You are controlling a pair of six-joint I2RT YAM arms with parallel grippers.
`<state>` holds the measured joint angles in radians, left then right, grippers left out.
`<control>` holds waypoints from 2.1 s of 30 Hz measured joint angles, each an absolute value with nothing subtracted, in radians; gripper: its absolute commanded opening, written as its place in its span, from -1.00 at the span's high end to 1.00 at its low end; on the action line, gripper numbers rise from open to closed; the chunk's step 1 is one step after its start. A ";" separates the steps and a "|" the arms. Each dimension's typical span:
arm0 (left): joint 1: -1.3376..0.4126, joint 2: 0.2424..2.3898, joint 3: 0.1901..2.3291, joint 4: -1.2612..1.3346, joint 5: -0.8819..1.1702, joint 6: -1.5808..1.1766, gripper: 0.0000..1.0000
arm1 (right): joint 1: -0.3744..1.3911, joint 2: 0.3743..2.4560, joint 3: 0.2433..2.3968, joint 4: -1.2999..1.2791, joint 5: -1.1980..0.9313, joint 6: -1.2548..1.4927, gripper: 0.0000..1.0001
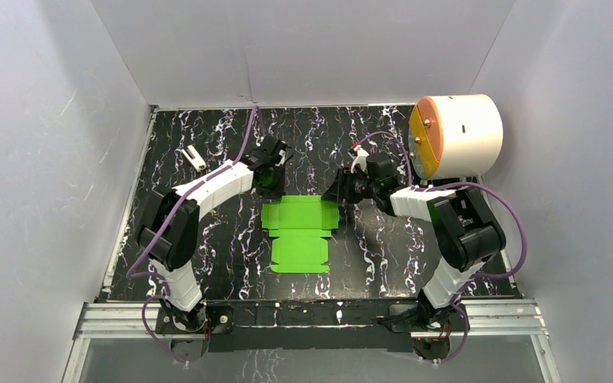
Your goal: Fold the paper box
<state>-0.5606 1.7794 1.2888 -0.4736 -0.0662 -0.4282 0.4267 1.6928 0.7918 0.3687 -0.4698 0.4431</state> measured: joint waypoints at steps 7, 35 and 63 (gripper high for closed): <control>-0.561 1.778 1.284 -0.471 -0.063 -0.426 1.00 | 0.427 1.708 0.804 0.395 -0.510 0.458 0.14; -0.560 1.755 1.266 -0.457 -0.064 -0.420 1.00 | 0.430 1.753 0.832 0.387 -0.565 0.434 0.77; -0.556 1.755 1.266 -0.450 -0.113 -0.447 1.00 | 0.663 1.829 1.262 -0.239 0.021 0.263 0.79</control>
<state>-0.5560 1.7554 1.2655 -0.4496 -0.1131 -0.4465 0.6628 1.8290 1.2617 -0.2386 0.0208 0.2626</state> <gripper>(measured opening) 0.011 0.098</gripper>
